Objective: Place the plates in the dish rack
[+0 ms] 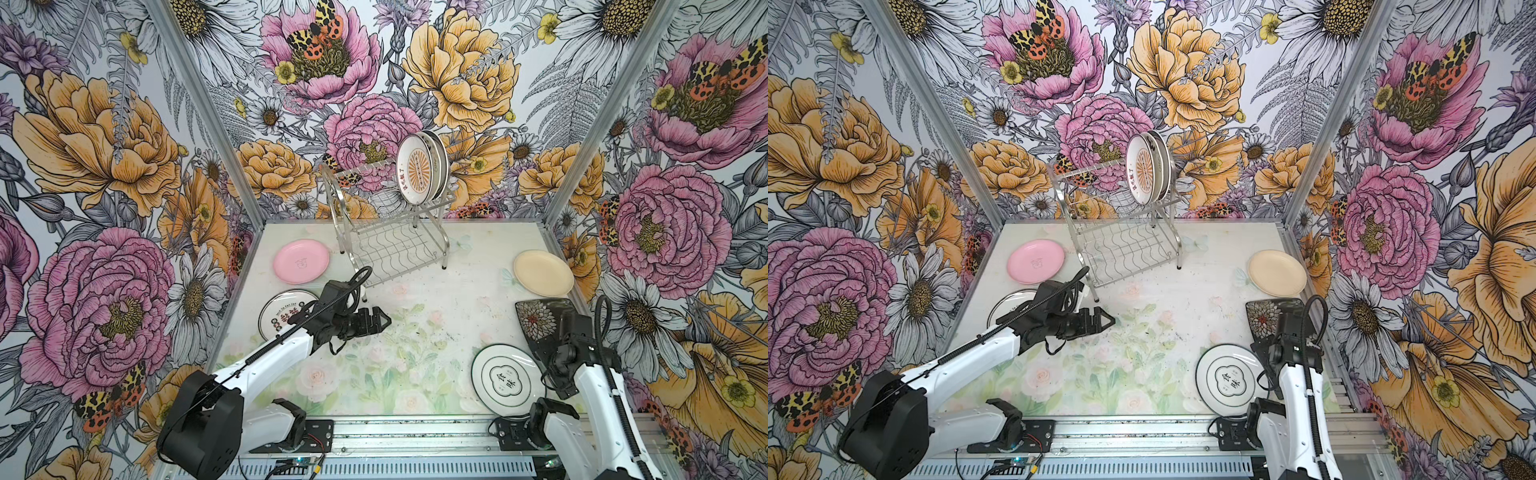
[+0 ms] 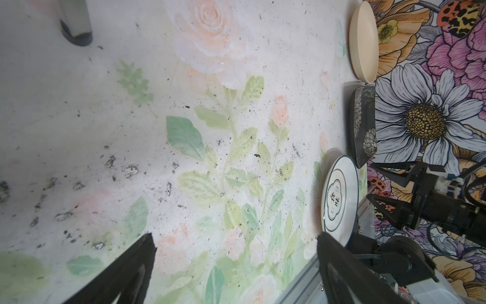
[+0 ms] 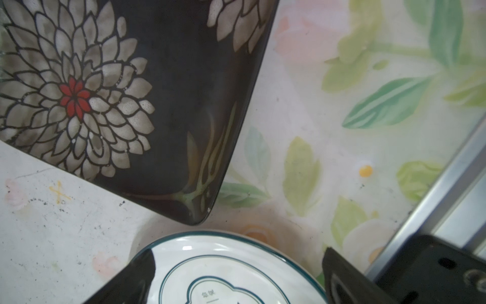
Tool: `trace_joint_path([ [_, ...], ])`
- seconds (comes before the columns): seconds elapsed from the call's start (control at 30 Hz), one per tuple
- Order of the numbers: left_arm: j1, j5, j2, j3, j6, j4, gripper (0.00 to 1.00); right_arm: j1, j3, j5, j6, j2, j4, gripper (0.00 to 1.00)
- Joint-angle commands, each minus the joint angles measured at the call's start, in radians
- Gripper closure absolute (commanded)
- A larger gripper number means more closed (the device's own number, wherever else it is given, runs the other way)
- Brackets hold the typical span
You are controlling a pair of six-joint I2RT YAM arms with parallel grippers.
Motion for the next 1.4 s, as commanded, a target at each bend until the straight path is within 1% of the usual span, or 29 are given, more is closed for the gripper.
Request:
trace_joint_path([
  [0.0, -0.005, 0.027, 0.01, 0.022, 0.034, 0.027, 0.04, -0.046, -0.009, -0.047, -0.065, -0.019, 0.009, 0.01],
  [0.13, -0.003, 0.04, 0.028, 0.024, 0.037, 0.04, 0.04, -0.065, -0.014, -0.068, -0.083, 0.002, 0.025, 0.01],
  [0.3, -0.003, 0.053, 0.054, 0.026, 0.038, 0.064, 0.04, -0.065, -0.023, -0.086, -0.072, 0.01, 0.032, 0.01],
  [0.63, -0.002, 0.066, 0.068, 0.022, 0.041, 0.084, 0.03, -0.06, -0.103, -0.131, -0.01, -0.071, 0.043, 0.01],
  [0.83, -0.001, 0.073, 0.065, 0.018, 0.046, 0.085, 0.03, -0.043, -0.101, -0.164, 0.018, -0.092, 0.043, 0.01],
  [1.0, 0.0, 0.075, 0.069, 0.02, 0.047, 0.085, 0.03, 0.009, -0.095, -0.182, 0.089, -0.103, 0.044, 0.01],
  [1.37, -0.002, 0.075, 0.059, 0.011, 0.041, 0.084, 0.03, 0.201, -0.08, -0.186, 0.27, -0.147, 0.064, 0.01],
])
